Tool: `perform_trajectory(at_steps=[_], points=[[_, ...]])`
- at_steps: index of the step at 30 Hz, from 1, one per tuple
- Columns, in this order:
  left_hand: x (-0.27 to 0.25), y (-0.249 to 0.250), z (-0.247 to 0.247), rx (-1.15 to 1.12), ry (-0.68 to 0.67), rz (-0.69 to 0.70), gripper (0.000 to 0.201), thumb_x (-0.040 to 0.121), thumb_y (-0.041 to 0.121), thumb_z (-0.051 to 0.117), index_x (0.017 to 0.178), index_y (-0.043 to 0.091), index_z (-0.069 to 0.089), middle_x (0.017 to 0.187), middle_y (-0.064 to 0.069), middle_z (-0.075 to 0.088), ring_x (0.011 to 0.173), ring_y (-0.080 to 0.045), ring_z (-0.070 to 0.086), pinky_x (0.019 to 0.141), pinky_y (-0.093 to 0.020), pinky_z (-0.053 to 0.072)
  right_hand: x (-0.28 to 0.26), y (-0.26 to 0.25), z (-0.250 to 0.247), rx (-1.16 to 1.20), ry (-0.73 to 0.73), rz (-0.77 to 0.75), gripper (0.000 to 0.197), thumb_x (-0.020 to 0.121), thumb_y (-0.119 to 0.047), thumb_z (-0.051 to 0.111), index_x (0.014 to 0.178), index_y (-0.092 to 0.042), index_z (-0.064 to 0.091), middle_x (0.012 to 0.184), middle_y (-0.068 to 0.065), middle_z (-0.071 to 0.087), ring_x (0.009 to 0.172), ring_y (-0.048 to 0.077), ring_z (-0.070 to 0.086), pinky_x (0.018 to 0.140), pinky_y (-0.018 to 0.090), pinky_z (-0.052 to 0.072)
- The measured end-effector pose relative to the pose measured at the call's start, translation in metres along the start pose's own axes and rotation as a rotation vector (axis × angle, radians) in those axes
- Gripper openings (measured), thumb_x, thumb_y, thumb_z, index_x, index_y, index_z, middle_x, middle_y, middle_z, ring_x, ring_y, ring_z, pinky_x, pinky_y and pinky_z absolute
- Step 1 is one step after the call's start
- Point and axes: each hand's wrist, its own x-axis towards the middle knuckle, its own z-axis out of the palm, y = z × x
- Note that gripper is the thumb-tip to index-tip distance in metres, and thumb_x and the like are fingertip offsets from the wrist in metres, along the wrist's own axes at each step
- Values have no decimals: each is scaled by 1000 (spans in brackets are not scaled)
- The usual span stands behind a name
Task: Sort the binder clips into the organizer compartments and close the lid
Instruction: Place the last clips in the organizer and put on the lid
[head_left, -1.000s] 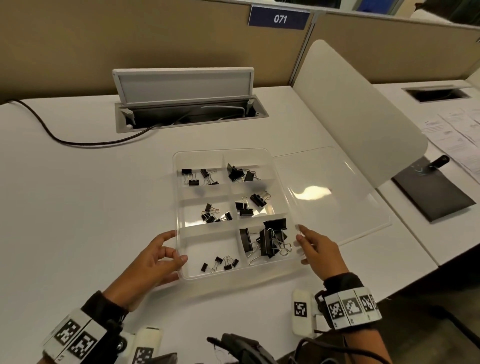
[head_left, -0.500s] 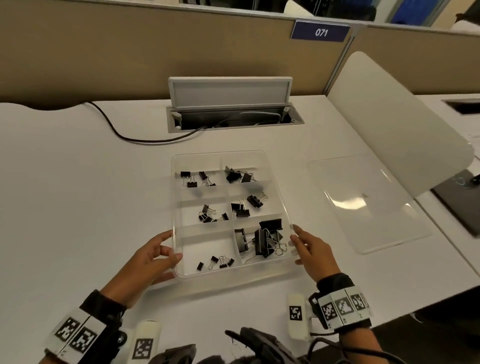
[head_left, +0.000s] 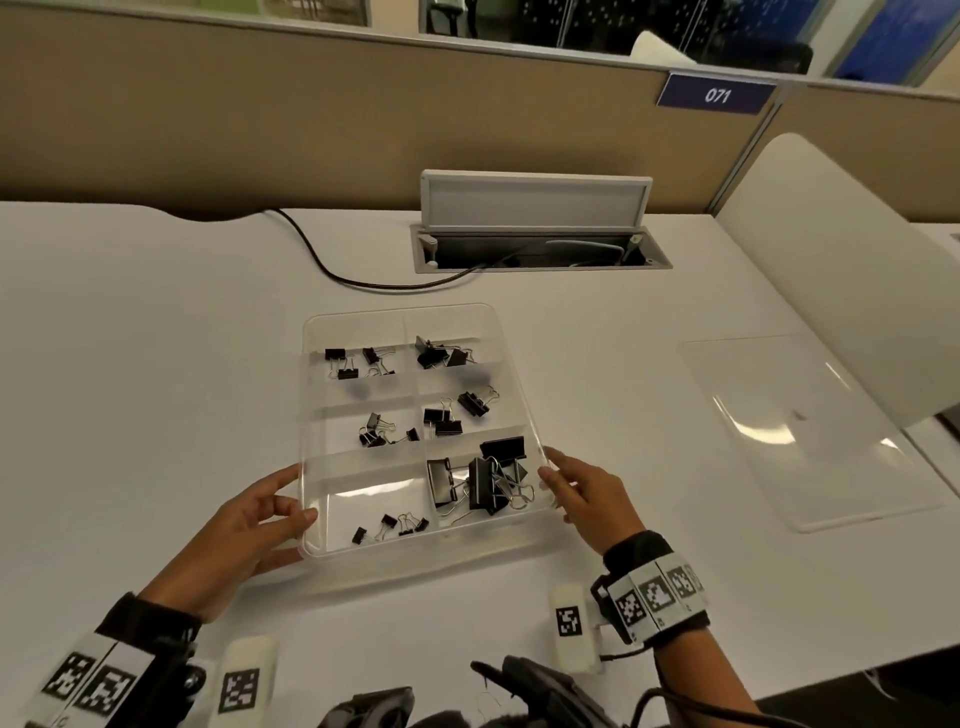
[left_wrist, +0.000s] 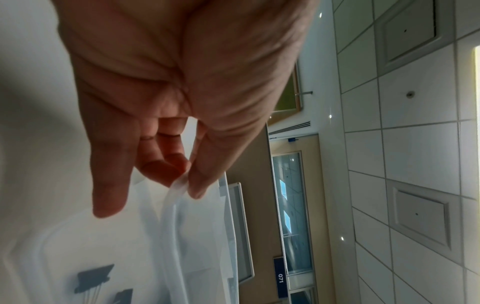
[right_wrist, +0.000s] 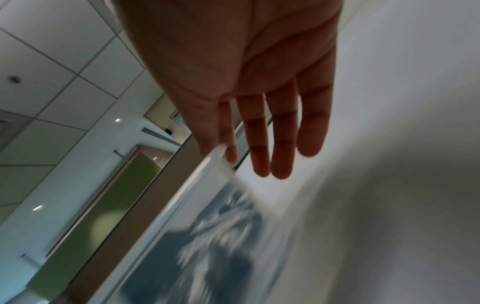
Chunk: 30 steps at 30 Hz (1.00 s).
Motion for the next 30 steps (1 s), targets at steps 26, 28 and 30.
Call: perform_trajectory(at_steps=[26, 28, 30], points=[[-5, -8, -46, -108, -123, -11, 63, 70, 23, 79, 127, 29, 51, 76, -1, 62, 75, -11, 67, 72, -29, 58, -8, 97, -101, -523, 307, 749, 22, 84, -28, 63, 86, -7, 67, 96, 18, 62, 86, 34, 52, 90, 43, 44], [-4, -10, -48, -109, -143, -2, 85, 47, 42, 89, 124, 32, 53, 74, 2, 64, 77, -12, 68, 73, -30, 58, -8, 93, -95, -502, 300, 658, 15, 87, -18, 59, 79, -5, 59, 85, 14, 56, 80, 30, 48, 87, 42, 43], [-3, -11, -50, -116, -139, 6, 97, 35, 49, 90, 123, 34, 53, 74, 2, 66, 79, -14, 69, 74, -31, 58, -11, 94, -89, -508, 282, 622, 17, 91, -17, 53, 82, -3, 56, 83, 13, 53, 79, 29, 47, 85, 41, 42]])
